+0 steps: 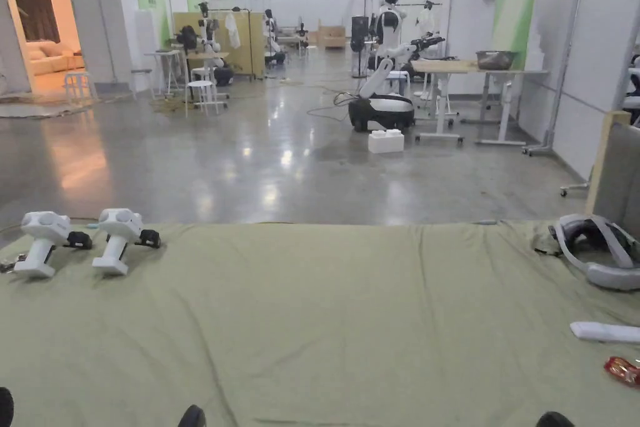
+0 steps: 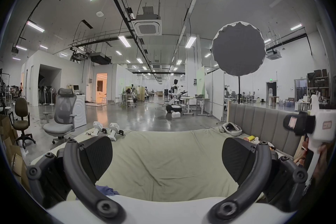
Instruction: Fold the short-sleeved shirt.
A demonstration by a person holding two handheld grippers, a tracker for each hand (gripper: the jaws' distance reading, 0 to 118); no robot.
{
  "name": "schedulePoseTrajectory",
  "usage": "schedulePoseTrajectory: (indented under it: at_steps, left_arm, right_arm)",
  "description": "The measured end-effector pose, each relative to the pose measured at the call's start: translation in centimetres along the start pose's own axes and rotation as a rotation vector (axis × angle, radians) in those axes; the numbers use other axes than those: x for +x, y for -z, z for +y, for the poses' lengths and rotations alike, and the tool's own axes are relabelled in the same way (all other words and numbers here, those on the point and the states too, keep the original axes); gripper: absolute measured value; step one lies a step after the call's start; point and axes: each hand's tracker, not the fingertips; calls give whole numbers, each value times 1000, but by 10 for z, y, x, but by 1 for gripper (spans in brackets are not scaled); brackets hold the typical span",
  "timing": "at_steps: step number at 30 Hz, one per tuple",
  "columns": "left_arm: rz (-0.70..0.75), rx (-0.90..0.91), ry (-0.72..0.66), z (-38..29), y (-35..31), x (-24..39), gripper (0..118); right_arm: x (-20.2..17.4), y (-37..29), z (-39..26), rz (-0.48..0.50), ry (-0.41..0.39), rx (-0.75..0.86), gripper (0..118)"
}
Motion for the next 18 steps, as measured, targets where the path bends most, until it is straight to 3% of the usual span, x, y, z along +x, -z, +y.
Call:
schedulePoseTrajectory:
  at_steps: [8, 12, 18]
  left_arm:
    - [-3, -117, 0, -31, 26, -5, 118]
    - [-29, -223, -33, -58, 51, -8, 118]
    - [-42, -312, -18, -91, 73, -4, 118]
  right_arm:
    - [3, 28, -25, 16, 51, -148, 118]
    - [14, 51, -51, 8, 120, -223, 118]
    - [18, 66, -84, -27, 73, -307, 118]
